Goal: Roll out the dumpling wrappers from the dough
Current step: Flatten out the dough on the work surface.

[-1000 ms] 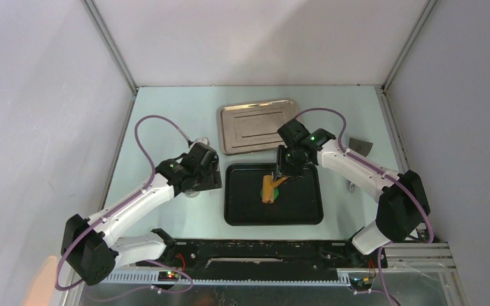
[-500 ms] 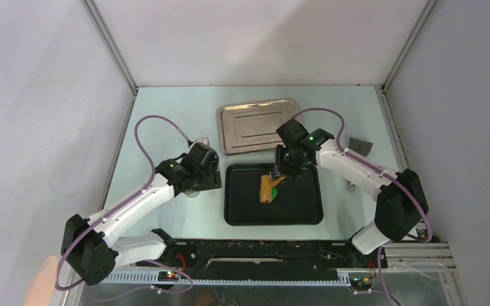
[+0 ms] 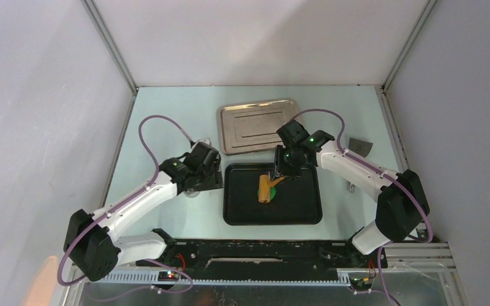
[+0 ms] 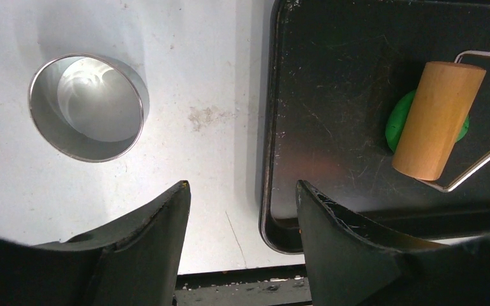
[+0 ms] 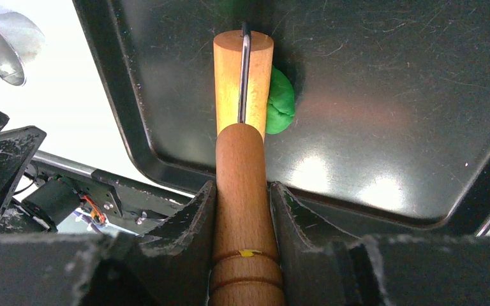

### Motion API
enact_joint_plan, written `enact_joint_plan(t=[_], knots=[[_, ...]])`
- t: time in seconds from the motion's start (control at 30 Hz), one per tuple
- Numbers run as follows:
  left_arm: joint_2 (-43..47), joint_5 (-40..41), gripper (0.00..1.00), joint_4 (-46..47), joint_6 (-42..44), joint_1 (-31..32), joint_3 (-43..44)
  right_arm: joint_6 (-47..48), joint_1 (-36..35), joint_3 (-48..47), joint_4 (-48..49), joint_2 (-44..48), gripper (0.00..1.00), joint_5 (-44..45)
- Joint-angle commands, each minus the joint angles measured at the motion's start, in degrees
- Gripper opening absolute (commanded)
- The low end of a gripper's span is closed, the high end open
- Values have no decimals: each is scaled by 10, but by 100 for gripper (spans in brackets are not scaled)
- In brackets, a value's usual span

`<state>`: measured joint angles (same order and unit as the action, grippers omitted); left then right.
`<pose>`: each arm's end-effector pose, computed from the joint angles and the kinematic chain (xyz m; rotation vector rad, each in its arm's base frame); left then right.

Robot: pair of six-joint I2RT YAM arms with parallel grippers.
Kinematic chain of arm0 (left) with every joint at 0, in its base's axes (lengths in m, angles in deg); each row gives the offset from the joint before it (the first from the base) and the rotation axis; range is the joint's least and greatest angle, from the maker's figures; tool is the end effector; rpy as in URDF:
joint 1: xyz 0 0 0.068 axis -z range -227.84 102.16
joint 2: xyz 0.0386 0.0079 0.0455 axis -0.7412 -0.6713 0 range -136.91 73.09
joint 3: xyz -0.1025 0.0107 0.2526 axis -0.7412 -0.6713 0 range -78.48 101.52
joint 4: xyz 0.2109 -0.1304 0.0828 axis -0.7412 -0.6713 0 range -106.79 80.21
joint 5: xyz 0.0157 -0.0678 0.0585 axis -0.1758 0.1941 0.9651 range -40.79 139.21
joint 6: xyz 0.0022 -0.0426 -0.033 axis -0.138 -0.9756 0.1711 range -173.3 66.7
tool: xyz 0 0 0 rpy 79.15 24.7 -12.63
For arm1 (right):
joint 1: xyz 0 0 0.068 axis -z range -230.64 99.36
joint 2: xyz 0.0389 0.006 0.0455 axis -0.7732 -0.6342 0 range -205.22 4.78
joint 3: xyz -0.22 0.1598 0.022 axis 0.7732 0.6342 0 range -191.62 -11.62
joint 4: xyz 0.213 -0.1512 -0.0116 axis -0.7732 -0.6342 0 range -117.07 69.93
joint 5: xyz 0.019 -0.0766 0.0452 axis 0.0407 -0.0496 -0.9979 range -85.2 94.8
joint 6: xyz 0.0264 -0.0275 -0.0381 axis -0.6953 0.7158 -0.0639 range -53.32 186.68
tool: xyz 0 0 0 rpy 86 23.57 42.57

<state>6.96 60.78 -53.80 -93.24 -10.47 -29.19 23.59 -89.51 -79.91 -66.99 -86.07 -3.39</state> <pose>0.1778 -0.1267 0.2464 -0.1276 2.6107 -0.2178 0.2394 0.1995 0.2366 0.0699 2.9211 0.5049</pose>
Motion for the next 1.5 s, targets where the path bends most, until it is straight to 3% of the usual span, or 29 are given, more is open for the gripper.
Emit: enact_joint_plan(t=[0.0,0.27,0.5,0.63,0.87,0.9,1.47], knots=[[-20,-21,65,36,9,2,-10,29,3,80,-68,-47,0,130],[-66,-44,64,92,9,12,-33,29,8,84,-68,-31,0,127],[-153,-37,55,138,2,23,-35,28,5,84,-63,-29,0,122],[-194,-25,42,146,-7,24,-34,28,7,84,-64,-26,0,123],[-230,-3,2,142,-8,25,-27,31,14,93,-69,-16,0,123],[-238,-1,0,138,-9,25,-26,32,15,96,-72,-13,0,124],[-242,-1,0,149,-44,24,-55,33,59,127,-121,62,0,141]])
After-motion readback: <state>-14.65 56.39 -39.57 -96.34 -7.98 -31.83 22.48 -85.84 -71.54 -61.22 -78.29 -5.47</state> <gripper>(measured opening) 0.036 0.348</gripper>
